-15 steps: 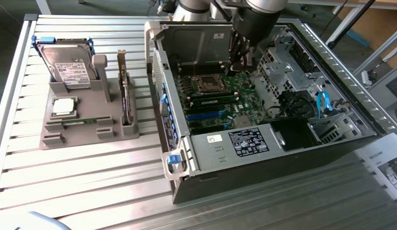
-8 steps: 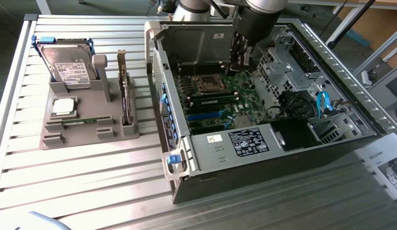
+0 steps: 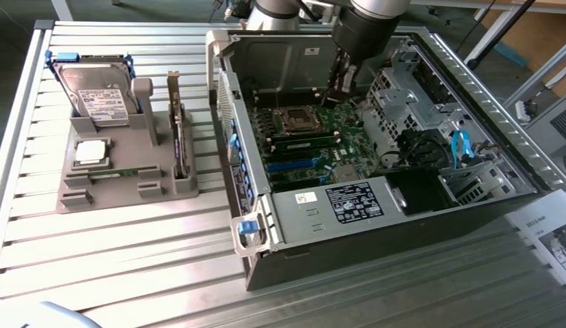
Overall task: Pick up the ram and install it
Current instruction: 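Press down the ram until it locks into place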
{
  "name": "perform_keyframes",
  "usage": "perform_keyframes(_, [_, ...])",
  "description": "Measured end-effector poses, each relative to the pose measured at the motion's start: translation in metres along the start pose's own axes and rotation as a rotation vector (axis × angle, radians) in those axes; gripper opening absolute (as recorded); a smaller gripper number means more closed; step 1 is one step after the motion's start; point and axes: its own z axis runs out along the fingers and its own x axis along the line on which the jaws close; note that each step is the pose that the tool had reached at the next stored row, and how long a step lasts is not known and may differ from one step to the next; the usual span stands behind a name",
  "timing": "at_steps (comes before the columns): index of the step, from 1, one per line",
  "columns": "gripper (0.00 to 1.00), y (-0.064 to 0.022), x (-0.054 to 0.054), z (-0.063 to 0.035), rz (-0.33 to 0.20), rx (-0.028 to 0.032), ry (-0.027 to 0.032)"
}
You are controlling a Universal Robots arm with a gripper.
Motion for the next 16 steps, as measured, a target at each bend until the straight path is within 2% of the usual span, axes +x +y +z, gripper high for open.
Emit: perform_keyframes(16, [0.10,0.0000,0.0000,0.0002,0.262,0.0080,-0.0020])
